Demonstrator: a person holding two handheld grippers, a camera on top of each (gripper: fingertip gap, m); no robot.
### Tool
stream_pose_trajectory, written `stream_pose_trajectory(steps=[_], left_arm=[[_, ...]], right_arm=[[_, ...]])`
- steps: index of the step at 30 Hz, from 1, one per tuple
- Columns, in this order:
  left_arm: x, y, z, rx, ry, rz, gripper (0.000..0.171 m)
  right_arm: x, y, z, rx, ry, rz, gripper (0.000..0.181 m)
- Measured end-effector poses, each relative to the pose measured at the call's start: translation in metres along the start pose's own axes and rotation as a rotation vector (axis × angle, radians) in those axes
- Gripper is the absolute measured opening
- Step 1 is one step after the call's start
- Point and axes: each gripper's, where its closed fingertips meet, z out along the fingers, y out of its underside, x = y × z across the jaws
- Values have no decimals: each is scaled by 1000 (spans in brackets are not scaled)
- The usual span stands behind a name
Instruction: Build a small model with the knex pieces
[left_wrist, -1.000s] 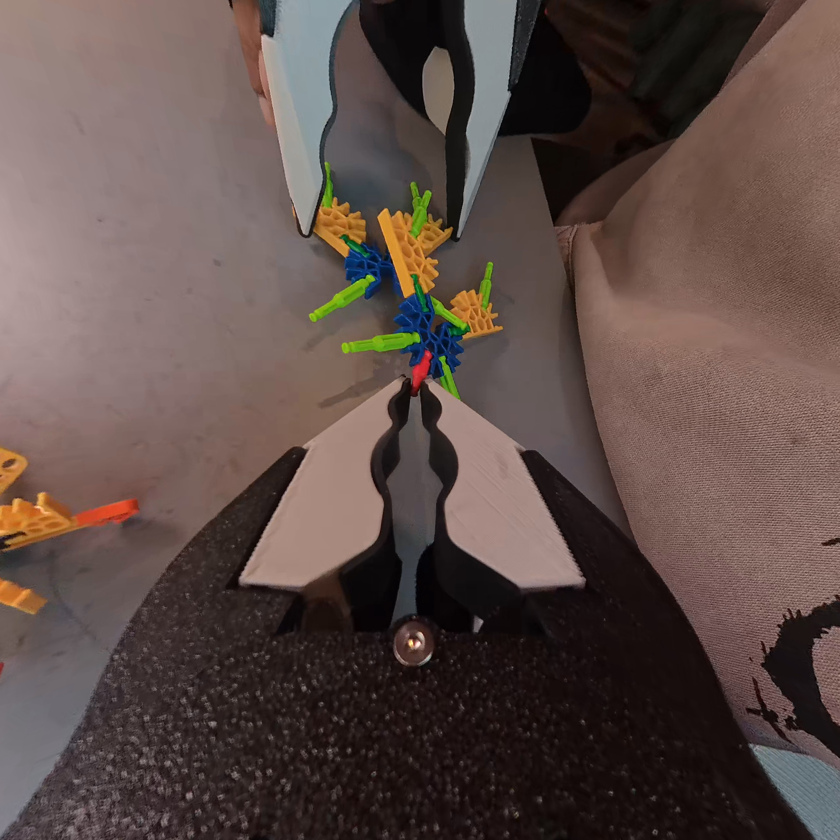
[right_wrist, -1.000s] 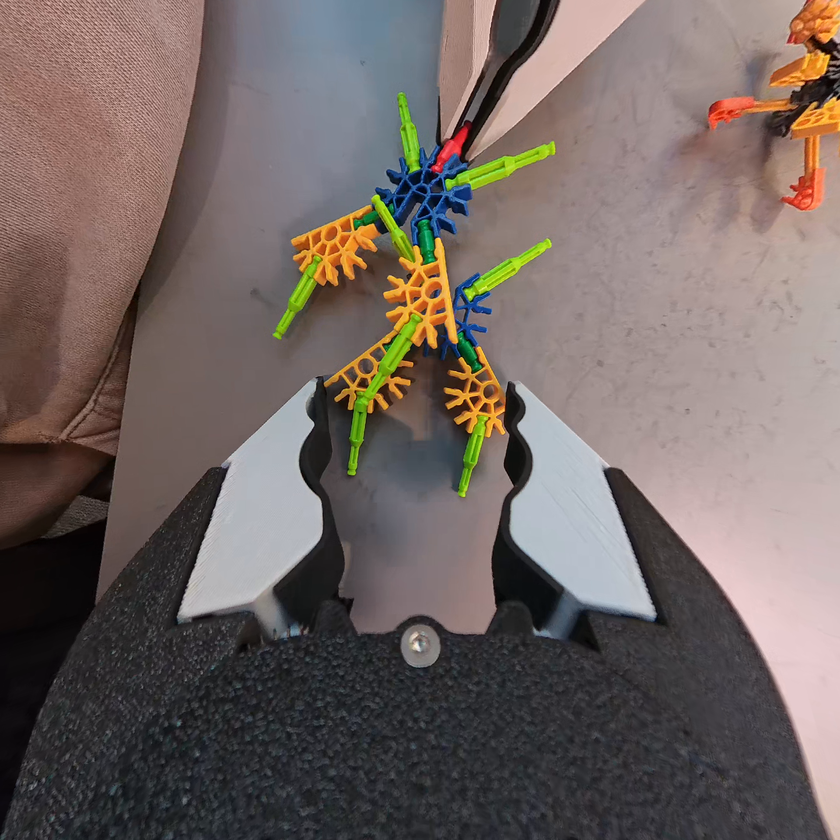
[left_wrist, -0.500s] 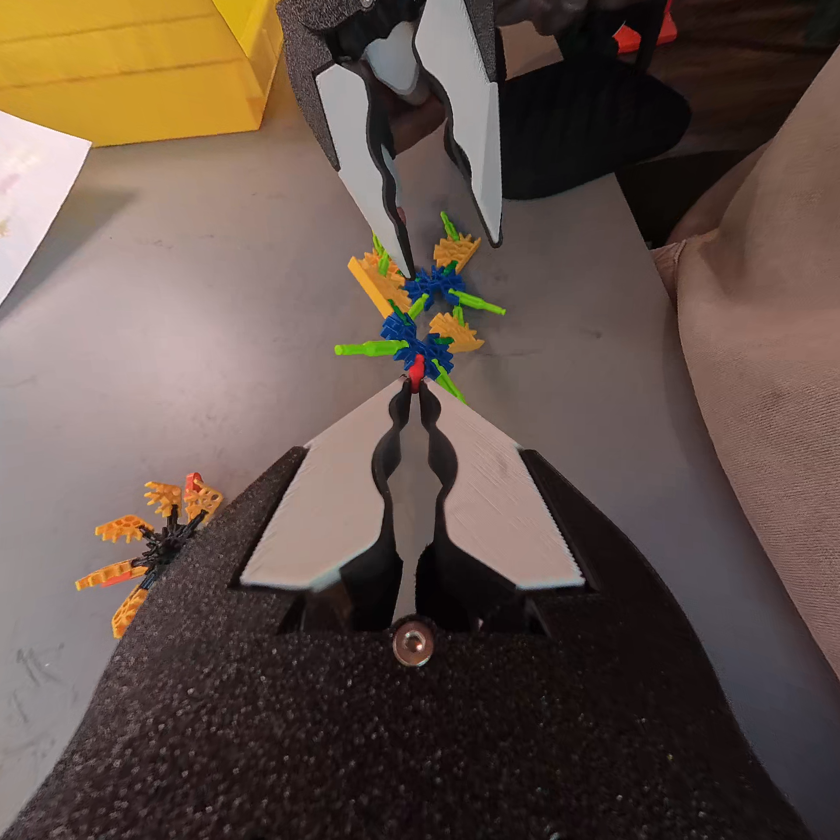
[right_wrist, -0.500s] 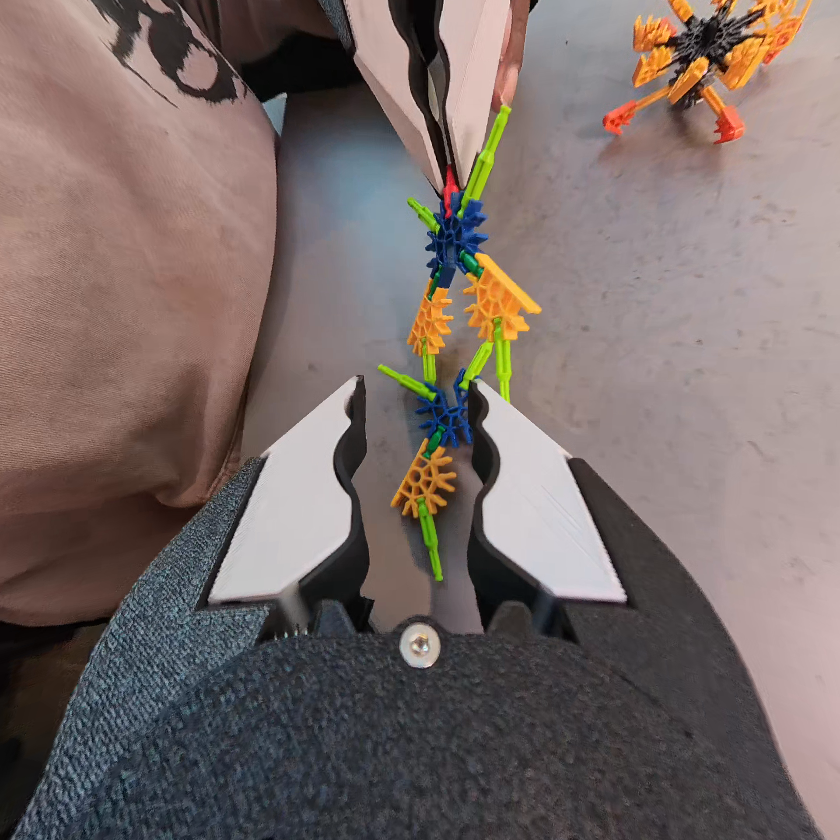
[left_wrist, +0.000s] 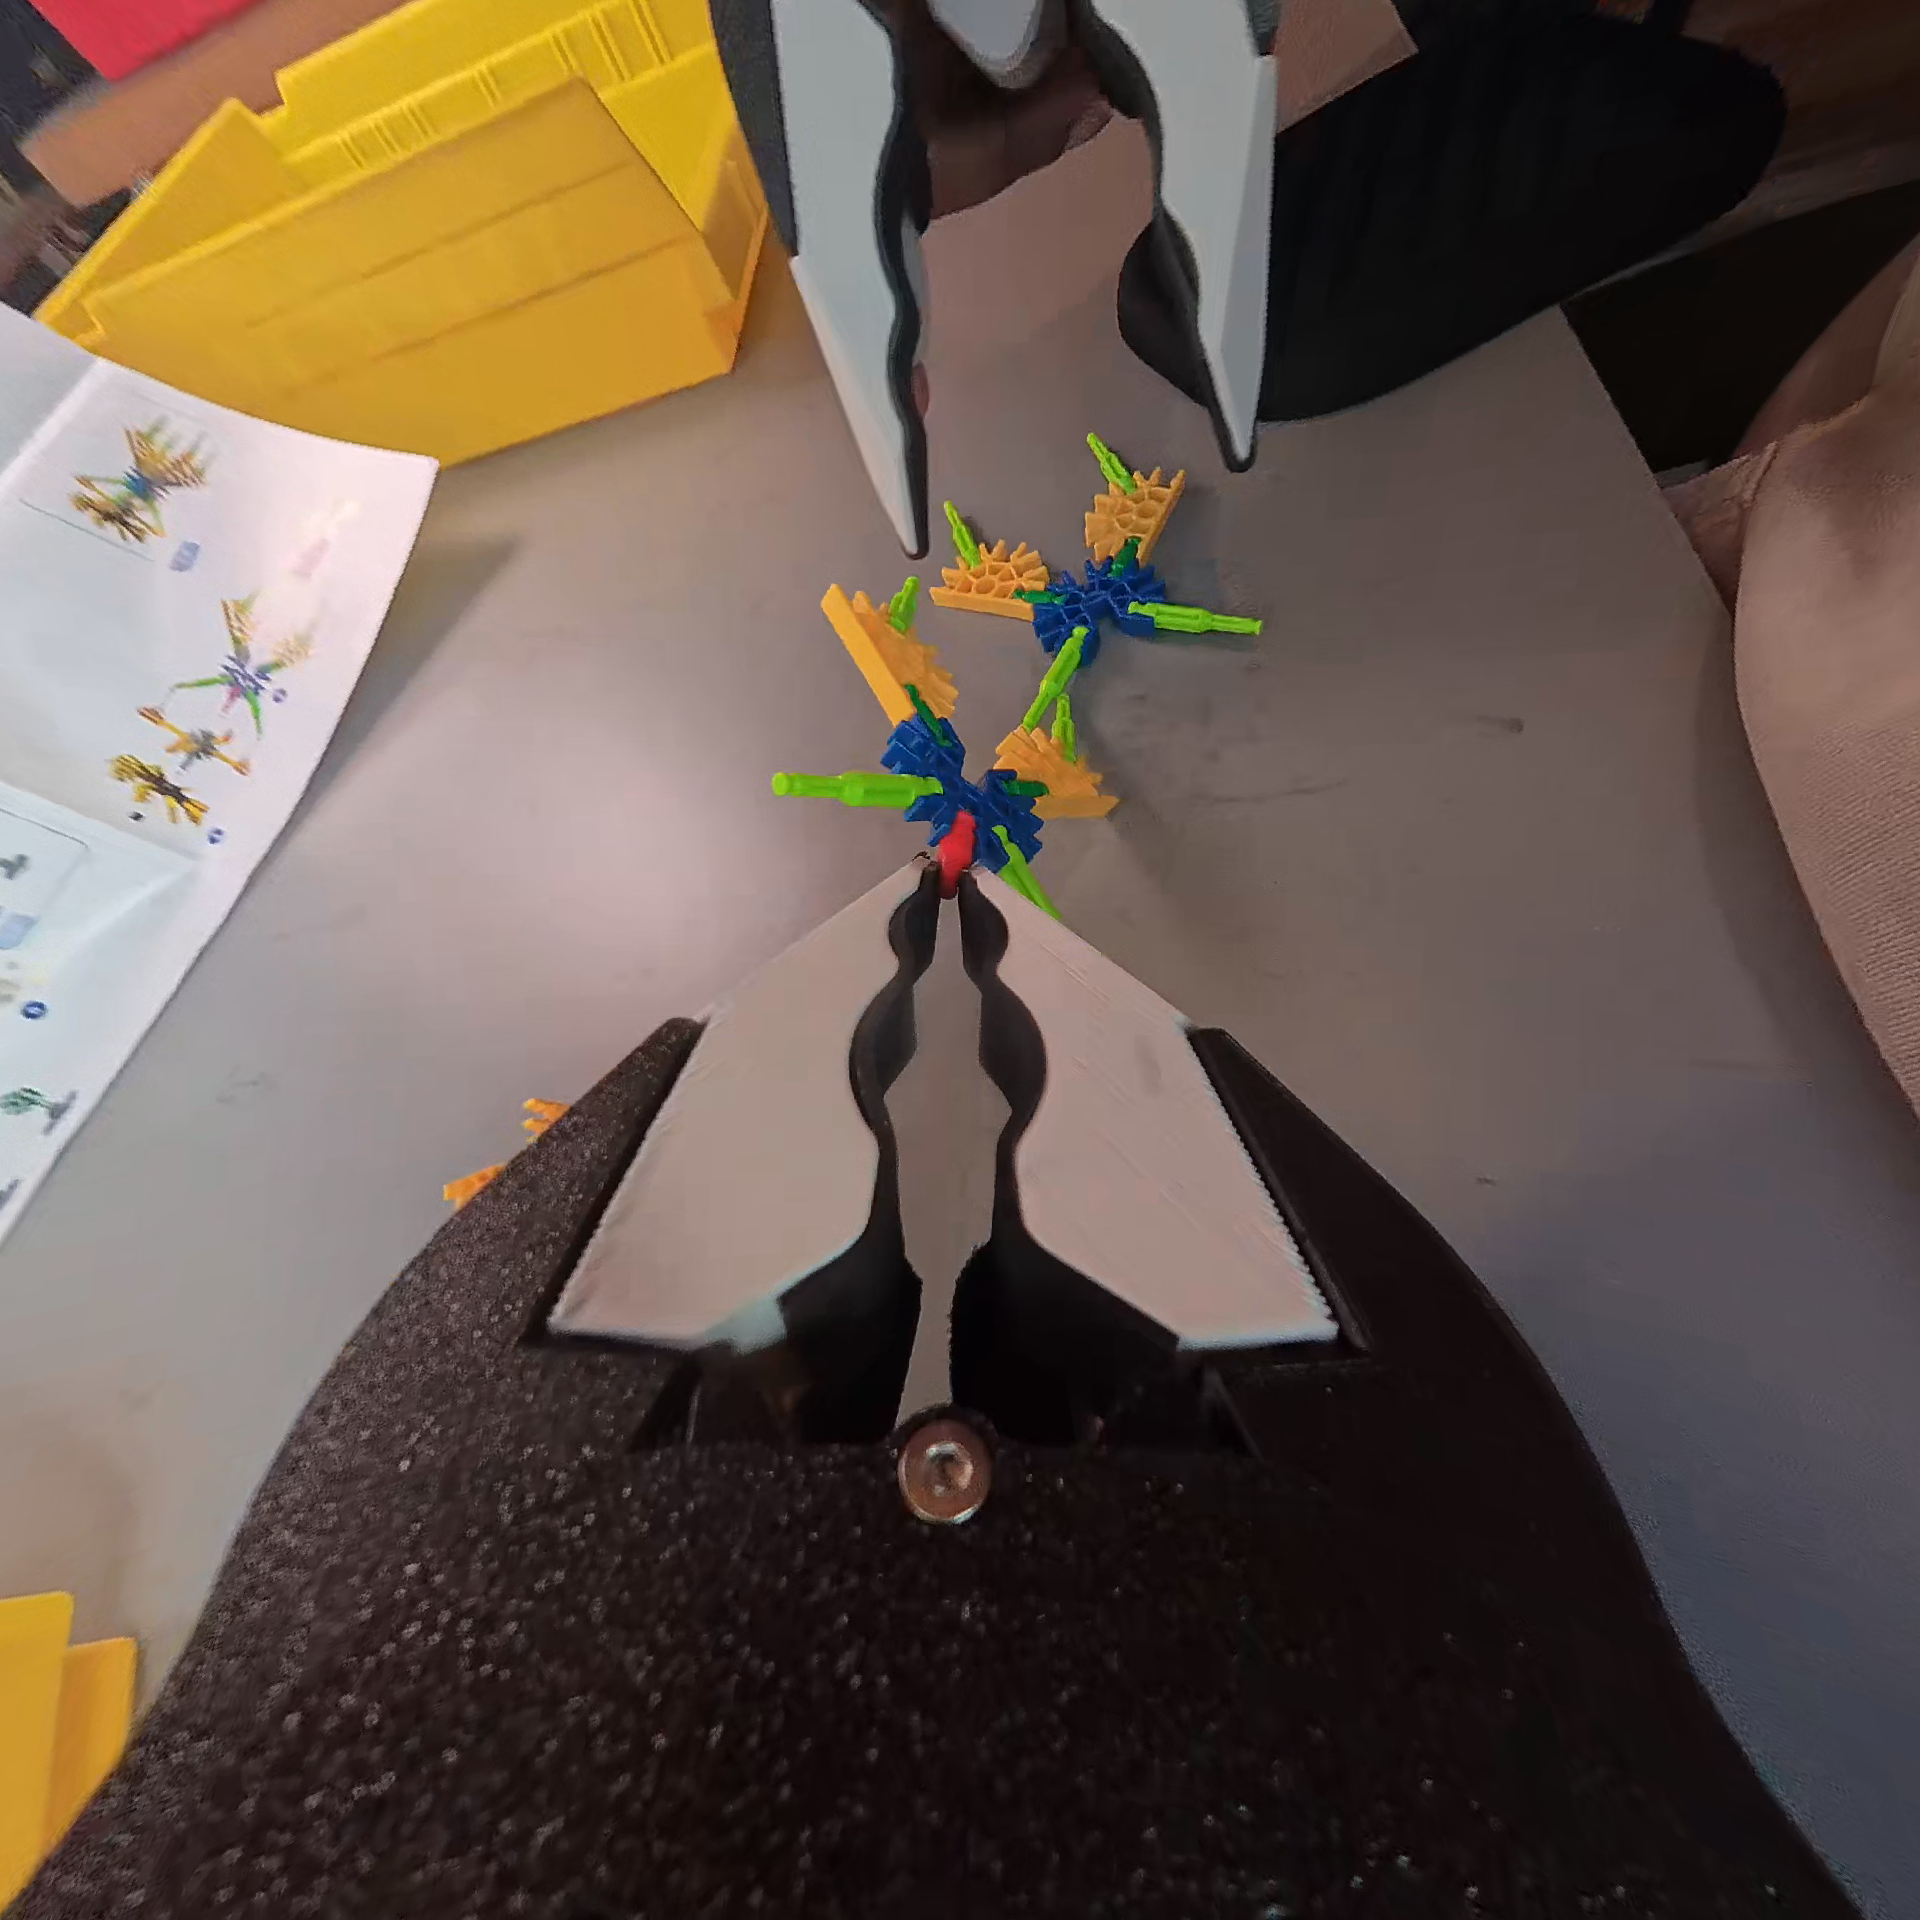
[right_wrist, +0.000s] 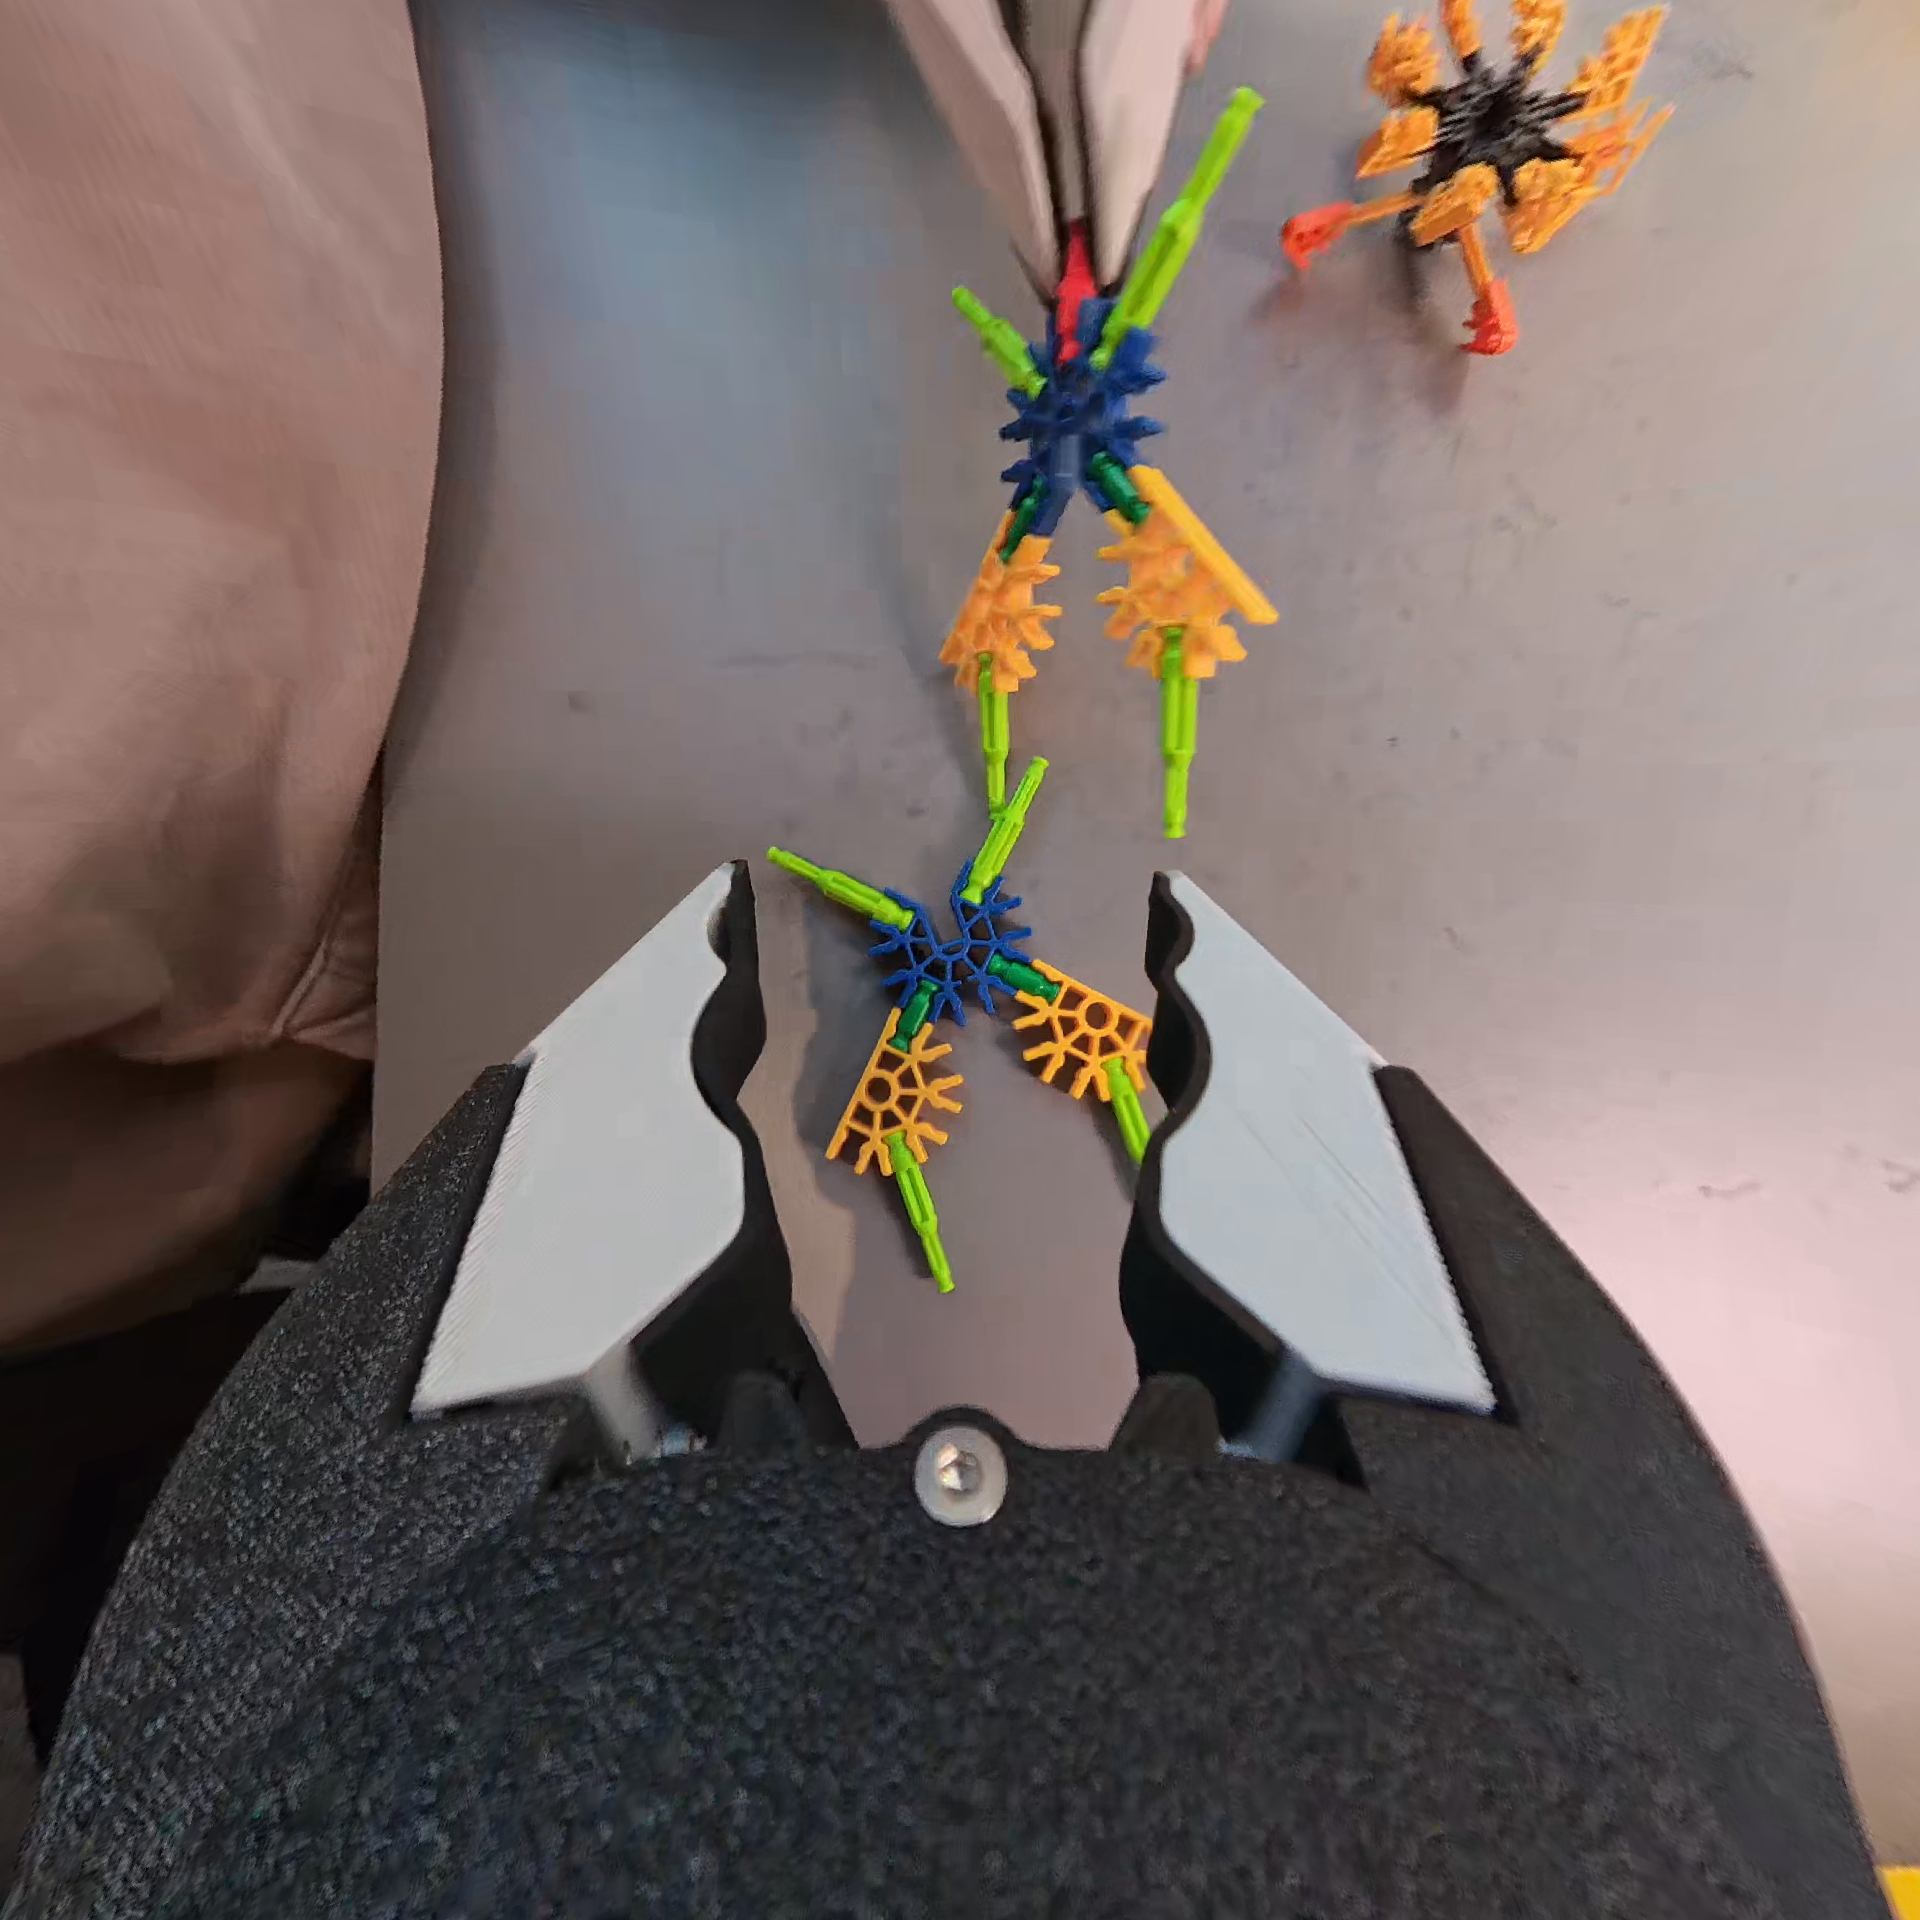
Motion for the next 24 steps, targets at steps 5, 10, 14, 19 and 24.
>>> stream_pose_trajectory(steps=[5, 10, 14, 19, 24], left_arm=[[3, -15, -1, 54, -74, 163, 4], [8, -6, 4, 34, -21, 67, 4], [11, -23, -7, 179, 250, -402, 43], [9, -31, -7, 210, 203, -368, 22], [-5, -25, -9, 171, 147, -429, 6]], right_arm=[[32, -30, -9, 263, 28, 163, 68], [19, -55, 12, 314, -51, 79, 6], [14, -67, 0, 300, -72, -10, 4], [9, -88, 1, 328, -84, -26, 4], [27, -93, -8, 385, 22, -2, 23]])
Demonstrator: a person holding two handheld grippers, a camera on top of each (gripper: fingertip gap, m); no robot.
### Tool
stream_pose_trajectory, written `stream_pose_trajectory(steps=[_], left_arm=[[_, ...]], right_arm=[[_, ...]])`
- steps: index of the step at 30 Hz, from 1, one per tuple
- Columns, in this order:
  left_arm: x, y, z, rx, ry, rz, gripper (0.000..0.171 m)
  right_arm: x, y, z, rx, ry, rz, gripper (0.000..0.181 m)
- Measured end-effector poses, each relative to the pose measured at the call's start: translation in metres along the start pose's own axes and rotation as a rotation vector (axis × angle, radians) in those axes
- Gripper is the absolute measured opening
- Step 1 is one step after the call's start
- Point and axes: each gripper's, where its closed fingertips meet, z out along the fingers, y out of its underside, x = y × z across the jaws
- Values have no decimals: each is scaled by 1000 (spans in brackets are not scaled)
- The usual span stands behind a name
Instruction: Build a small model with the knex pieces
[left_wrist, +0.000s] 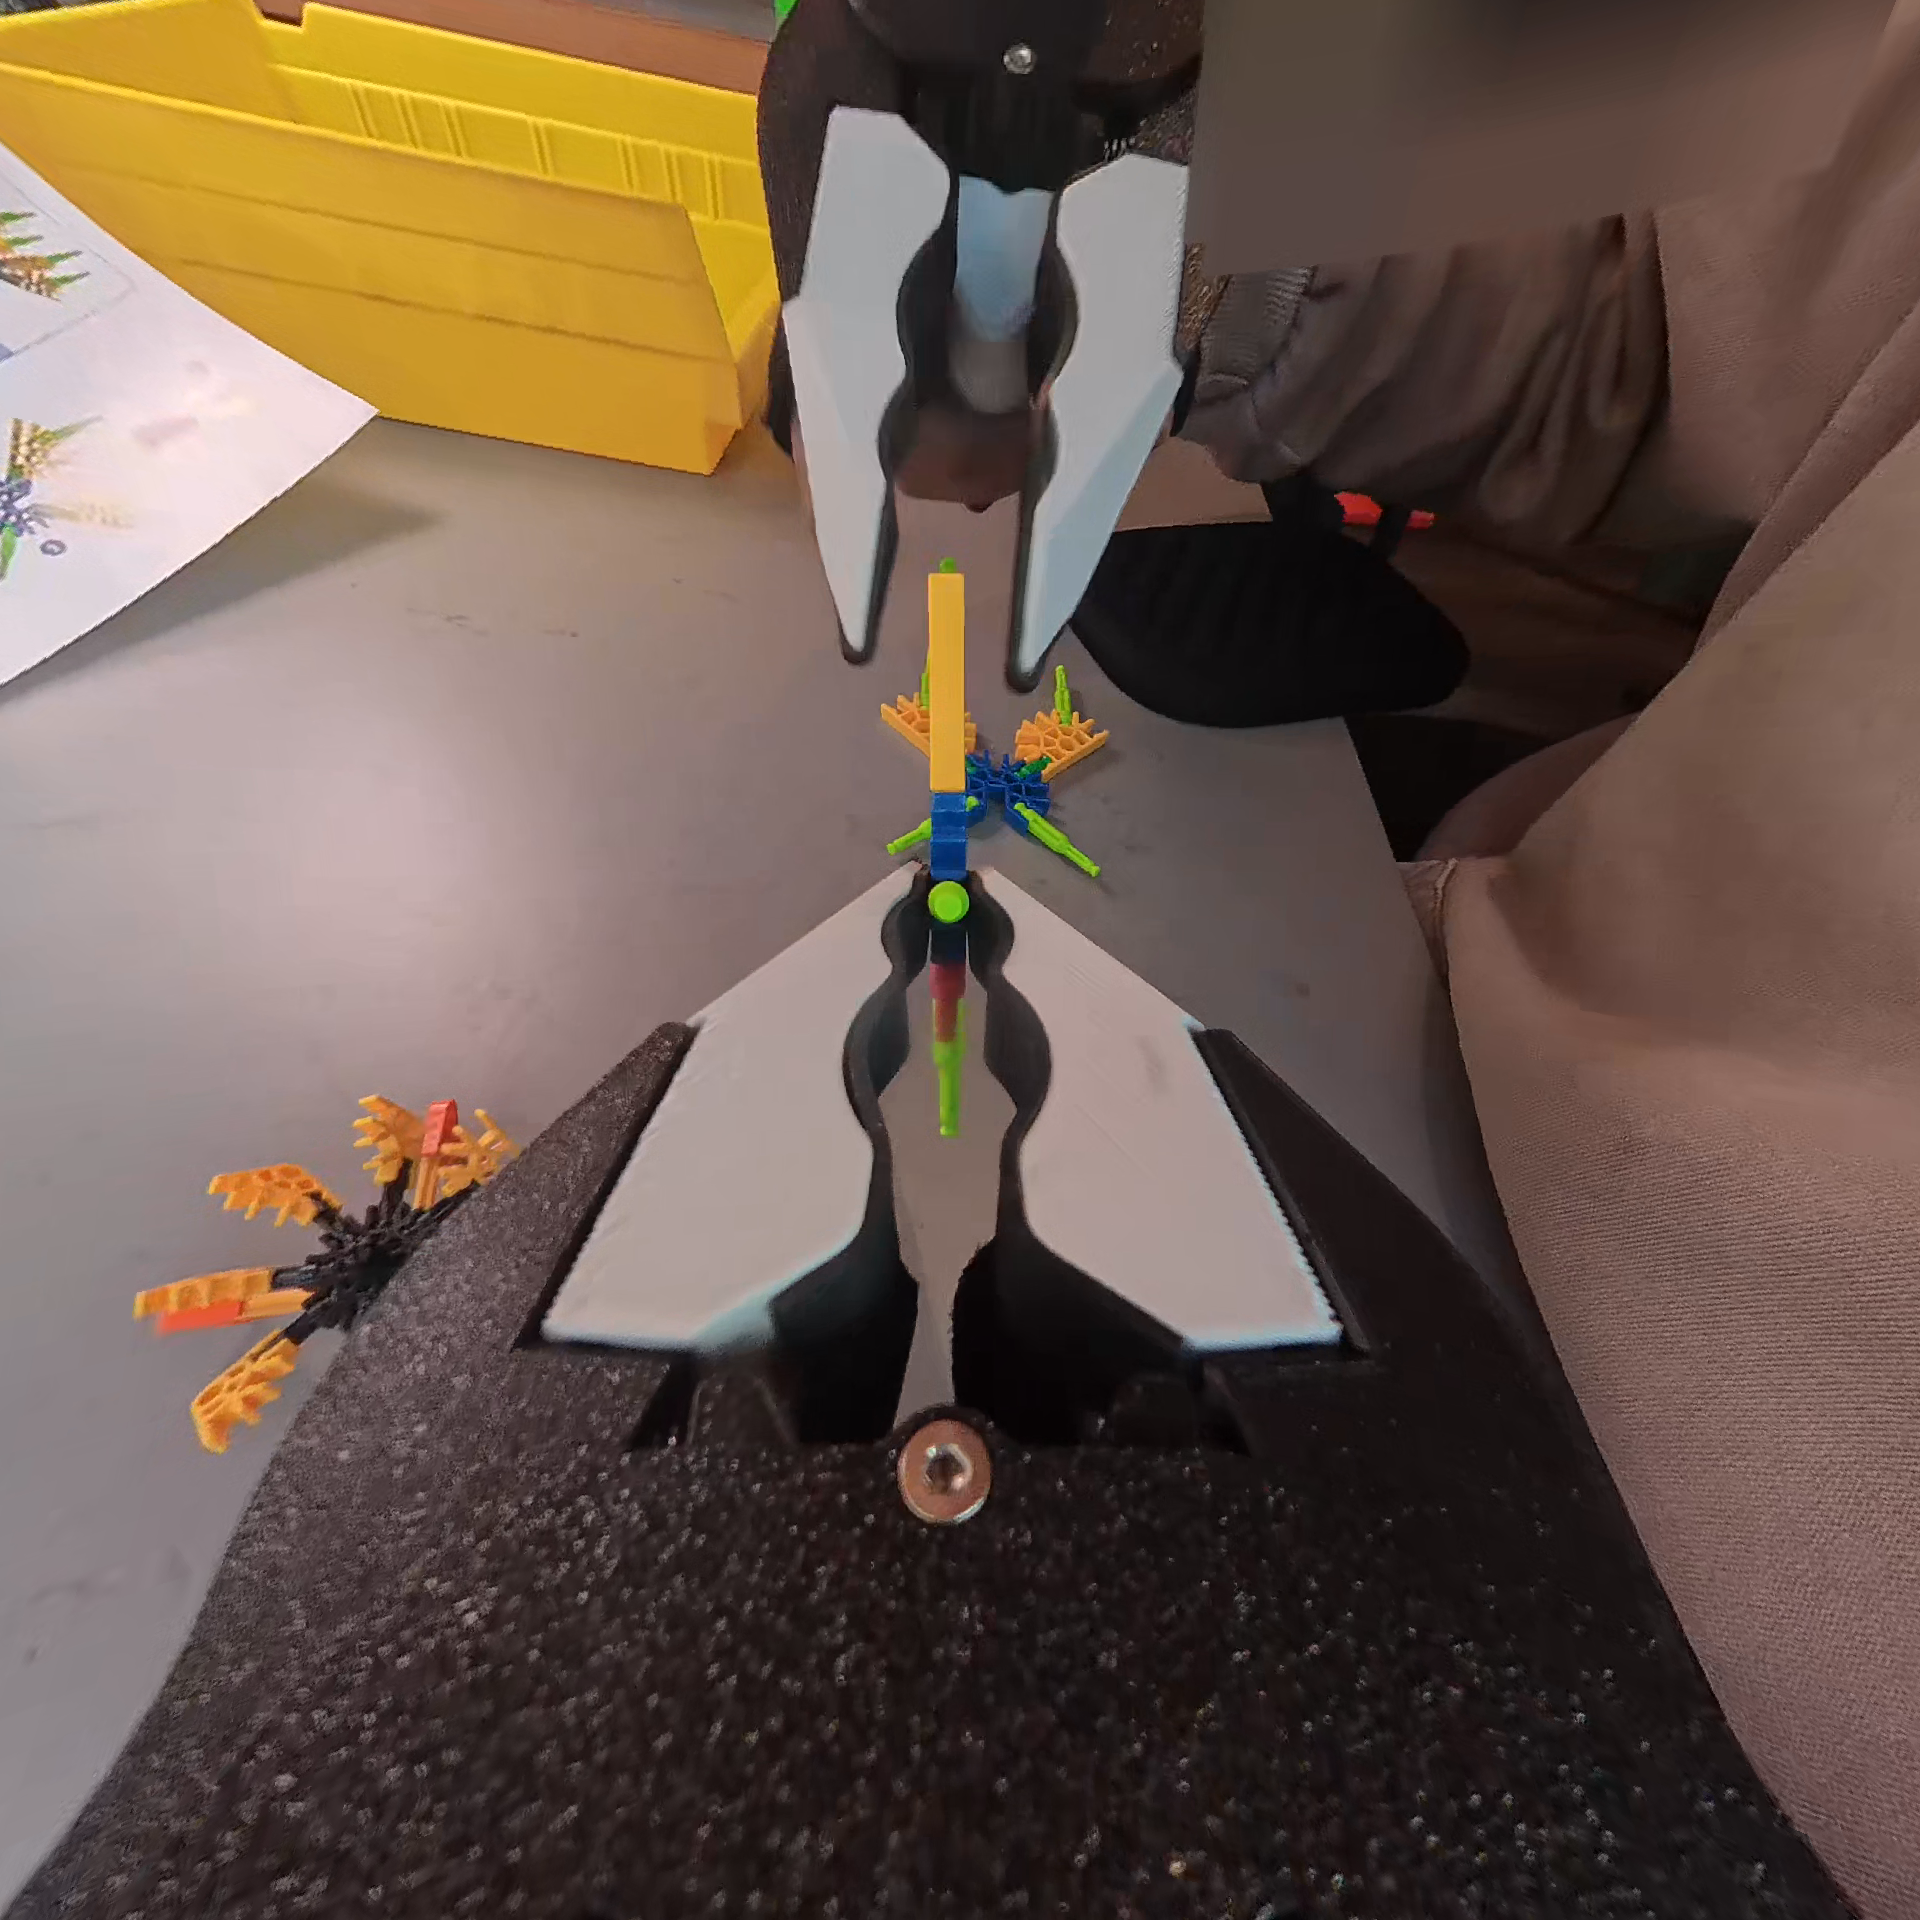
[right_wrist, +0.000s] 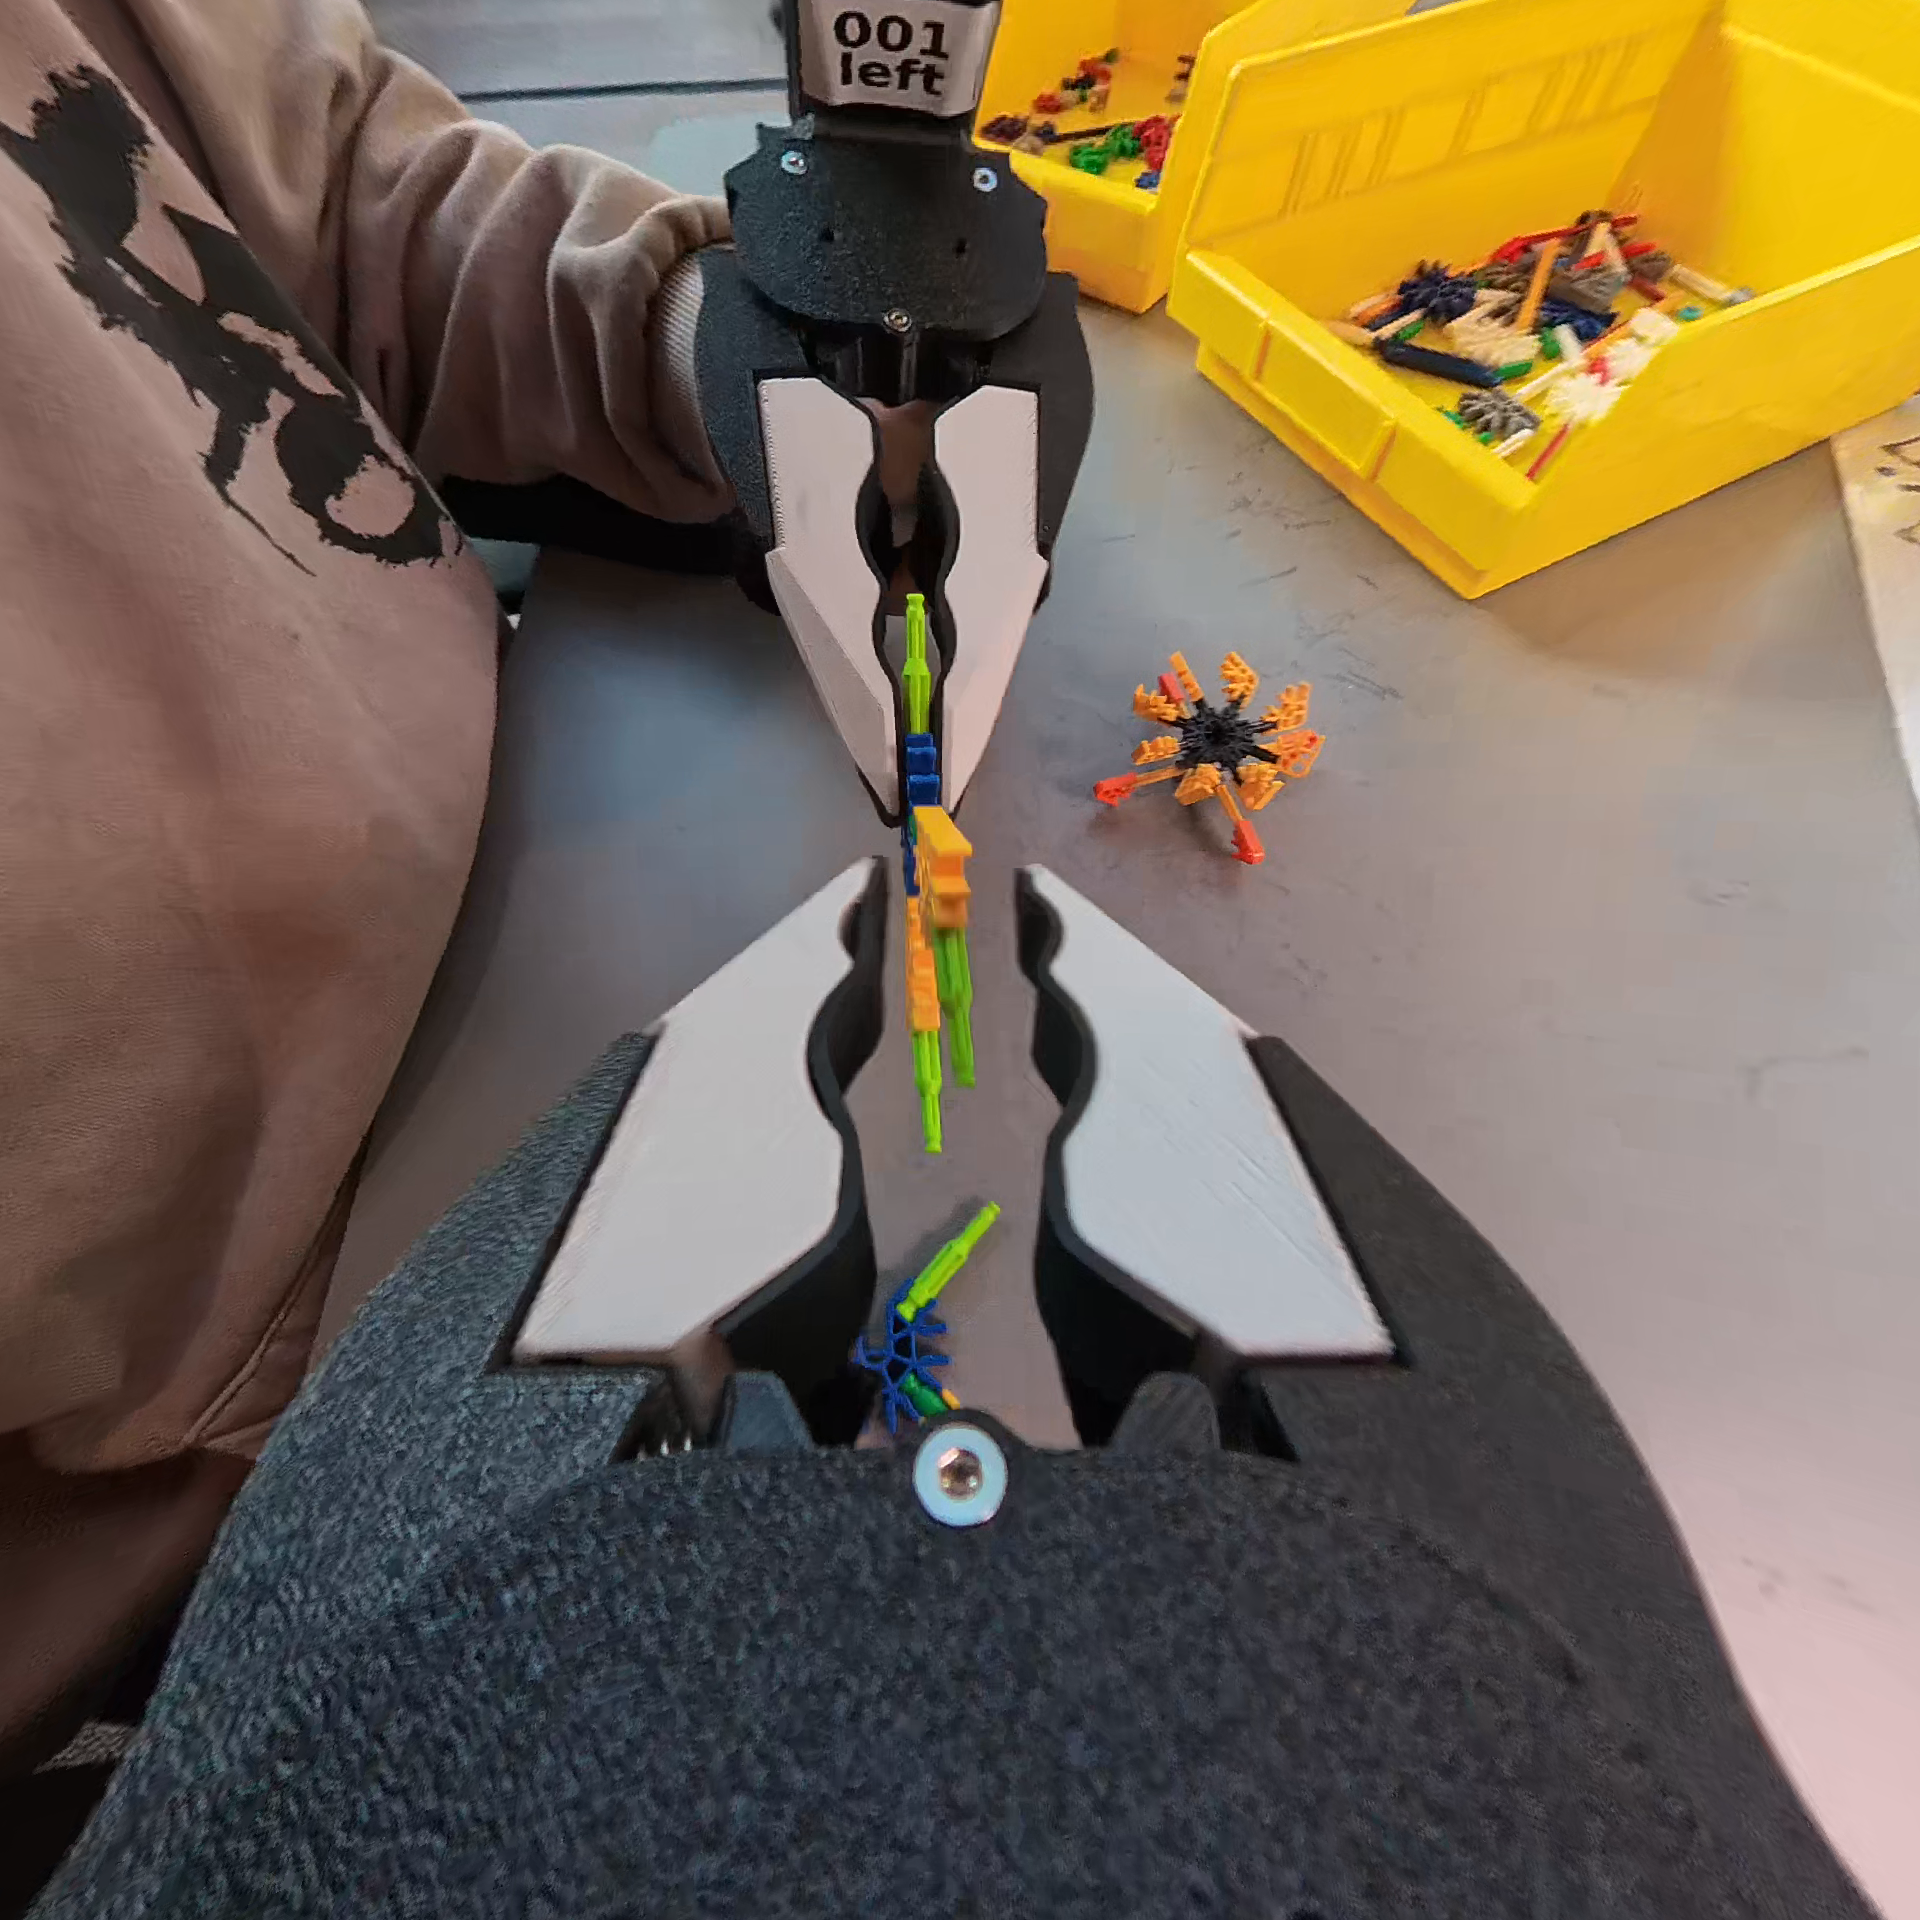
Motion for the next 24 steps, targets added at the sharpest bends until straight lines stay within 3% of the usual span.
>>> stream_pose_trajectory(steps=[3, 7, 12, 21, 24], left_arm=[[-6, 4, -4, -7, -1, -16, 6], [-4, 17, 3, -79, 0, 8, 6], [0, 37, 13, -190, -26, 119, 6], [-6, 52, 11, -269, -47, 159, 10], [-7, 51, 10, -266, -48, 156, 6]], right_arm=[[11, 27, -29, -150, 56, -31, 64], [-12, 98, -51, -478, -3, -32, 85], [-19, 146, -45, -603, 20, -25, 90], [-13, 144, -42, -548, 34, 3, 76], [-14, 141, -40, -529, 27, -11, 60]])
